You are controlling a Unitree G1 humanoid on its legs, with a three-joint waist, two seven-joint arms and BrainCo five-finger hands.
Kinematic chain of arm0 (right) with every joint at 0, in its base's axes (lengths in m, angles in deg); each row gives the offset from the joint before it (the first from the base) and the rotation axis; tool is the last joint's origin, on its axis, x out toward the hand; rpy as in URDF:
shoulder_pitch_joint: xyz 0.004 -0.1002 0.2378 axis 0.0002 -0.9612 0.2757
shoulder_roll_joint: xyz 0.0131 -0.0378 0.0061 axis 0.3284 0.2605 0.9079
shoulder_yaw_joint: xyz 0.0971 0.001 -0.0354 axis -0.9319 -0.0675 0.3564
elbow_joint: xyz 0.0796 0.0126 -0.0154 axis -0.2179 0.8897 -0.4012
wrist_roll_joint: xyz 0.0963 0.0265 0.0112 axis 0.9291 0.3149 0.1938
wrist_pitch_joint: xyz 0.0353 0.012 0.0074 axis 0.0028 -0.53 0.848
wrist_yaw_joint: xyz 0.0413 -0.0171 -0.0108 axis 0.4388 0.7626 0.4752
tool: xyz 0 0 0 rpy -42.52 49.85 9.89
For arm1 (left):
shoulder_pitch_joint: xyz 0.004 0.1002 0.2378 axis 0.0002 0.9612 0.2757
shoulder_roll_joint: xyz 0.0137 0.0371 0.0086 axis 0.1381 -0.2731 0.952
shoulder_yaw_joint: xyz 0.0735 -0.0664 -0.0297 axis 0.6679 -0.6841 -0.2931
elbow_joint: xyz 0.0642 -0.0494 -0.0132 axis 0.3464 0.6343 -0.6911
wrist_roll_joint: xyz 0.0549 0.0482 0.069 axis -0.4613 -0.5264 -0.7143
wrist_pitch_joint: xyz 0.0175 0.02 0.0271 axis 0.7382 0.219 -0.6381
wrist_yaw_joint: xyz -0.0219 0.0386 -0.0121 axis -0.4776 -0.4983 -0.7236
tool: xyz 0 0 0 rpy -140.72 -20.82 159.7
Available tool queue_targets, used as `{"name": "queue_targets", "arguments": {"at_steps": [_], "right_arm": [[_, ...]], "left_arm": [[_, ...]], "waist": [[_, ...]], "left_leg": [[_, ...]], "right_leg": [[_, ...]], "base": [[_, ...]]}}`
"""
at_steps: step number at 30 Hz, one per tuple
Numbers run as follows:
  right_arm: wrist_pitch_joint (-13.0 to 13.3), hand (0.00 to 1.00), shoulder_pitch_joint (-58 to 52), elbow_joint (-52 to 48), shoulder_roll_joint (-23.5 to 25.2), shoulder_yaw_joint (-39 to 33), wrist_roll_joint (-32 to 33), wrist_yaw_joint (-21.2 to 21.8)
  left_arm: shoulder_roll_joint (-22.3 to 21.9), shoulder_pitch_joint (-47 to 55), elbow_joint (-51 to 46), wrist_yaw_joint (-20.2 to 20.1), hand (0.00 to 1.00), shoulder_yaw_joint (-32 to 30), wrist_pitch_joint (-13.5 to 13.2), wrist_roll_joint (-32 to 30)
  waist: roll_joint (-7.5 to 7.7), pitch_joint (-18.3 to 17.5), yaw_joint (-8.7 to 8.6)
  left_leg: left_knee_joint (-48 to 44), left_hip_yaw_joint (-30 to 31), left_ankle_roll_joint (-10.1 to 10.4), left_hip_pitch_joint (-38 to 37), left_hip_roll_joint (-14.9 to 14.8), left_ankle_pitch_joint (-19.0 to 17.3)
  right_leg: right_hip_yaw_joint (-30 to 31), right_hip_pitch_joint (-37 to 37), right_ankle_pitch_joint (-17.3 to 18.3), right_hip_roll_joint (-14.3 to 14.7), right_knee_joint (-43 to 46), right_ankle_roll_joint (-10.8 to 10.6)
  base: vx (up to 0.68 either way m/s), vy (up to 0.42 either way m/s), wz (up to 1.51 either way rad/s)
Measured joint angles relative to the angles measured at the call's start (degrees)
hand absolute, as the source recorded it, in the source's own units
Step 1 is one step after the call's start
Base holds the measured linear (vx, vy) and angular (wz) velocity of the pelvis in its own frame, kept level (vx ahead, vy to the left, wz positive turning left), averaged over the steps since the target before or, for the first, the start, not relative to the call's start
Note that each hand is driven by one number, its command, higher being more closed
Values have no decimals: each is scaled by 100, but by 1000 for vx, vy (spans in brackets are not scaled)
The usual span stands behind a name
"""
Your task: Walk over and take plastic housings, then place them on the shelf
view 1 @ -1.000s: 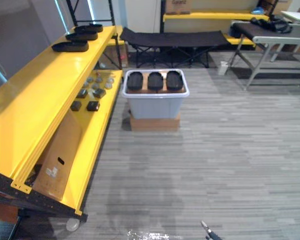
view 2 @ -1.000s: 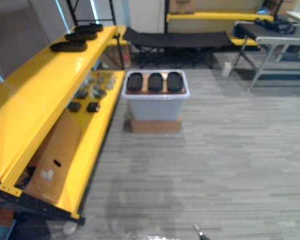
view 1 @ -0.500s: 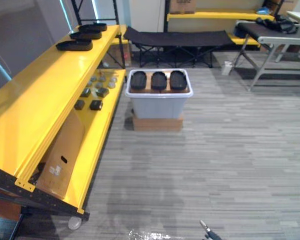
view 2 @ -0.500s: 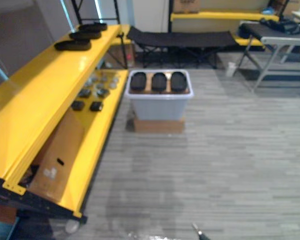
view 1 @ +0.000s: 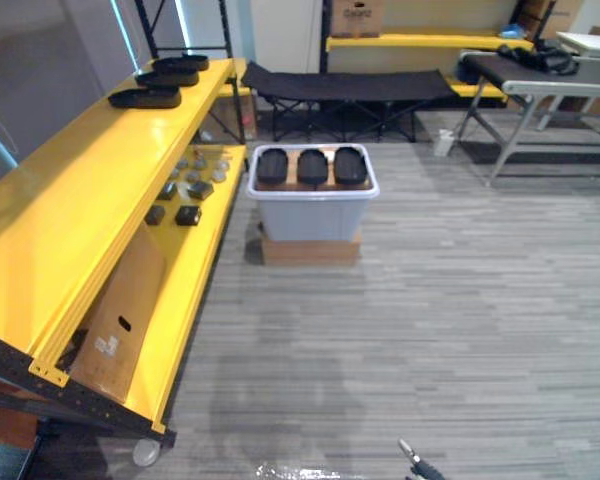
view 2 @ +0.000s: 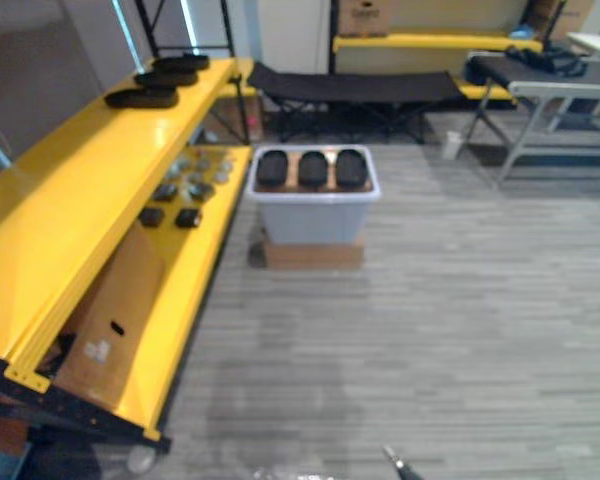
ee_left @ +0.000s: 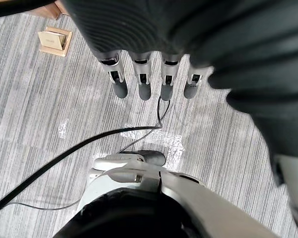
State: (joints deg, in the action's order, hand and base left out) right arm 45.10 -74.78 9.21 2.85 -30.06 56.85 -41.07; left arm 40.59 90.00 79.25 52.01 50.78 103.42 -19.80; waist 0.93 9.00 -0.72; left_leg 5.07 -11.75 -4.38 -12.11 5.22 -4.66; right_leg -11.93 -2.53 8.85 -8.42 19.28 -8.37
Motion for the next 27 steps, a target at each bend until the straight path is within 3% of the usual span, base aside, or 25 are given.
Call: {"name": "queue_targets", "arguments": {"at_steps": [1, 3, 4, 5, 6, 7, 8, 10, 13, 15, 16, 18, 19, 21, 24, 25, 26, 27], "right_arm": [[8, 0, 55, -90, 2, -55, 16, 31], [2, 0, 8, -93, 21, -53, 17, 100], [4, 0, -122, -73, 95, -87, 27, 129], [4, 0, -187, -73, 122, -137, 29, 136], [4, 0, -238, -70, 149, -189, 27, 144], [-9, 0, -428, -56, 188, -314, -19, 200], [-12, 0, -498, -56, 195, -315, -56, 242], [-23, 0, -649, -56, 210, -315, -141, 273], [-80, 0, -697, -55, 207, -327, -189, 378], [-168, 0, -702, -52, 121, -385, -281, 456], [-166, 0, -685, -48, 67, -381, -296, 486], [-132, 0, -524, -34, -1, -225, -406, 506], [-66, 0, -334, -19, -103, -126, -497, 494], [24, 0, -200, 13, -261, -111, -690, 485], [222, 0, 20, 52, -317, -119, -897, 363], [264, 0, 104, 42, -322, -127, -917, 356], [326, 0, 255, -2, -303, -117, -982, 347], [376, 0, 306, -25, -305, -109, -1005, 337]], "left_arm": [[5, 11, 8, 2, 0, -10, 35, 11], [72, -16, 5, -26, 0, -17, 77, -23], [162, -116, 11, -142, 0, -32, 102, -114], [171, -159, 13, -156, 0, -47, 113, -124], [162, -189, 13, -161, 0, -77, 115, -138], [116, -209, 11, -163, 0, -226, 105, -261], [103, -199, 12, -163, 0, -314, 106, -269], [92, -199, 9, -162, 0, -385, 104, -271], [64, -289, -43, -136, 0, -534, 69, -275], [-8, -327, -172, -101, 0, -532, 48, -201], [-57, -320, -176, -102, 0, -523, 41, -141], [-61, -334, -218, -100, 0, -527, -3, 140], [-106, -372, -217, -65, 0, -537, -30, 271], [-242, -375, -212, 67, 0, -566, -35, 521], [-280, -338, -258, 129, 0, -589, -122, 569], [-265, -319, -259, 129, 0, -595, -143, 546], [-245, -266, -270, 128, 0, -645, -176, 367], [-252, -234, -266, 131, 0, -698, -191, 278]], "waist": [[-62, 178, -50], [18, 213, -50], [158, 231, -47], [168, 237, -55], [166, 236, -71], [144, 250, -89], [151, 248, -91], [155, 248, -124], [153, 234, -198], [11, 141, -209], [-67, 96, -198], [-79, -77, -146], [-250, 25, -133], [-393, 140, -85], [-408, 195, 168], [-360, 223, 201], [-254, 274, 284], [-255, 283, 322]], "left_leg": [[-30, -79, -55, -189, -49, -11], [-28, -99, -44, -289, -56, -96], [-28, -33, -20, -316, -70, -174], [-28, 1, -15, -311, -91, -189], [-28, 22, -4, -306, -123, -215], [-30, 38, 107, -391, -190, -338], [-31, 31, 136, -408, -189, -388], [-32, 43, 198, -550, -171, -510], [-392, 245, 480, -618, -214, -967], [-1168, 380, 973, -467, -534, -1508], [-1443, 416, 992, -376, -640, -1519], [-3347, 510, 1153, 550, -894, -1431], [-4671, 432, 1229, 1062, -1181, -1418], [-5714, 290, 1098, 1436, -1461, -1499], [-5172, 304, 1029, 2111, -1264, -1580], [-4824, 307, 1029, 2223, -1172, -1571], [-3918, 336, 1026, 2367, -1002, -1429], [-3453, 382, 1022, 2444, -975, -1265]], "right_leg": [[-49, 439, 174, -78, 919, 223], [-30, 645, 270, -60, 925, 225], [16, 880, 224, 49, 502, 203], [55, 950, 176, 116, 299, 164], [115, 1015, 73, 193, 54, 197], [117, 1116, -479, 378, -701, 258], [106, 1146, -645, 404, -866, 250], [89, 1197, -908, 428, -1068, 325], [82, 1230, -1114, 465, -1056, 585], [16, 1112, -1266, 653, -964, 784], [-59, 1052, -1173, 731, -977, 823], [-97, 862, -1032, 861, -1136, 957], [-97, 538, -988, 979, -1347, 1016], [-72, -46, -871, 1074, -1630, 1043], [-1, -686, -756, 818, -1738, 1114], [27, -749, -701, 718, -1733, 1048], [104, -860, -465, 518, -1727, 846], [106, -894, -323, 463, -1744, 700]], "base": [[-125, 153, -35], [-184, 104, -10], [-200, 39, 10], [-205, 28, 17], [-154, 7, 14], [-129, -4, 7], [-83, -19, 1], [68, -55, 6], [321, -157, 35], [466, -258, 51], [504, -296, 25], [433, -294, 0], [308, -208, -1], [369, -111, 2], [369, 11, -9], [222, 78, -34], [32, 52, -32], [-118, 60, -24]]}}
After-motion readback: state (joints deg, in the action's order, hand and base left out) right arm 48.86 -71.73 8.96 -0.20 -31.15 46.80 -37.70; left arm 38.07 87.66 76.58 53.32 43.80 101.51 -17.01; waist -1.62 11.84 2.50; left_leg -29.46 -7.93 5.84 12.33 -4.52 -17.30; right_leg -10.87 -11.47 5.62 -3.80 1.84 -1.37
